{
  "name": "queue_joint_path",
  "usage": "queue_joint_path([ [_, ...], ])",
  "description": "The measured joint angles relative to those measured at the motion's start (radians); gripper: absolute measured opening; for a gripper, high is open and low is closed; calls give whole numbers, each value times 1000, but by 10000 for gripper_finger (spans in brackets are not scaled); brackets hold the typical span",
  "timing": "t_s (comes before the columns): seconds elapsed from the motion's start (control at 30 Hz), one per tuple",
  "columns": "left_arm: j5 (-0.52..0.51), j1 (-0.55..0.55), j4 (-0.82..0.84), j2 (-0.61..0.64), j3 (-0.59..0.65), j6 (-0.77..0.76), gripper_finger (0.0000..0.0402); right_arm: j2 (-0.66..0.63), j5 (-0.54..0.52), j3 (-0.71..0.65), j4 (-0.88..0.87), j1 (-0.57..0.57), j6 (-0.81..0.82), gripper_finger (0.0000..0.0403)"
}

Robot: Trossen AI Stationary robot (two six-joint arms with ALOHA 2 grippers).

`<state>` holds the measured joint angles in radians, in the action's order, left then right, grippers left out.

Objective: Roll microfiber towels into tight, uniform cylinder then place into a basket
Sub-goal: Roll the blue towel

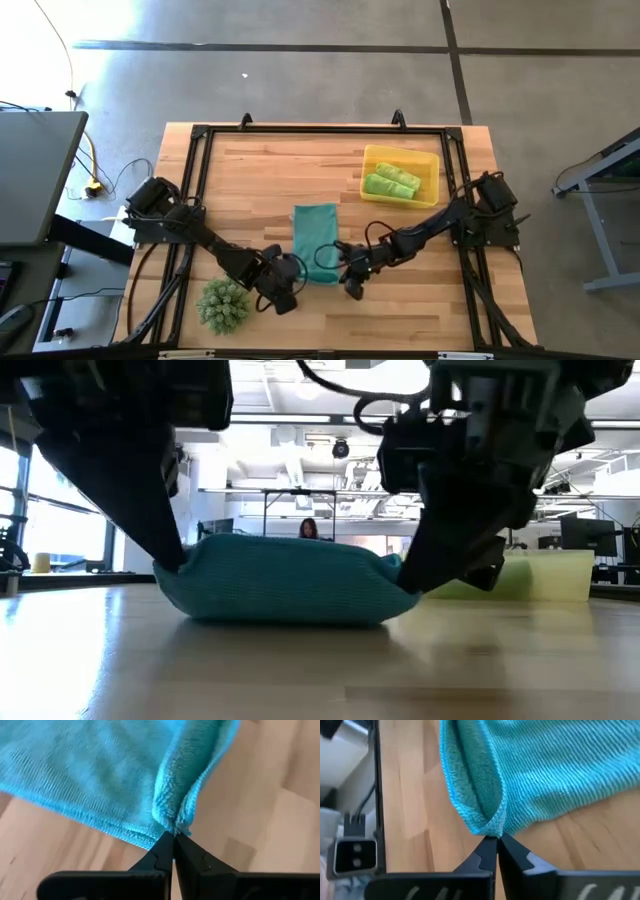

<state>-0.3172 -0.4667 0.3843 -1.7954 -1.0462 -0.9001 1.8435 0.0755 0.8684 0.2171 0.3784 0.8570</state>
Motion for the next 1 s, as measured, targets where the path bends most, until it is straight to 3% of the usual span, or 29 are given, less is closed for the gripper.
queue_joint_path([
  [0.37,-44,10,32,-66,0,-154,1,1,-106,1,-45,-1,52,0],
  [0.47,-37,18,32,-83,-1,-156,1,1,-110,1,-45,-1,-17,5],
  [0.6,-37,19,35,-84,-1,-163,1,-10,-99,0,-61,-4,-88,42],
  [0.83,-37,22,34,-85,-1,-163,1,-107,86,0,-67,-27,-242,97],
  [0.93,-38,22,35,-86,-1,-163,1,-111,72,0,11,8,-392,96],
  [1.0,-37,22,34,-86,-1,-163,1,-97,-5,0,47,31,-473,94],
])
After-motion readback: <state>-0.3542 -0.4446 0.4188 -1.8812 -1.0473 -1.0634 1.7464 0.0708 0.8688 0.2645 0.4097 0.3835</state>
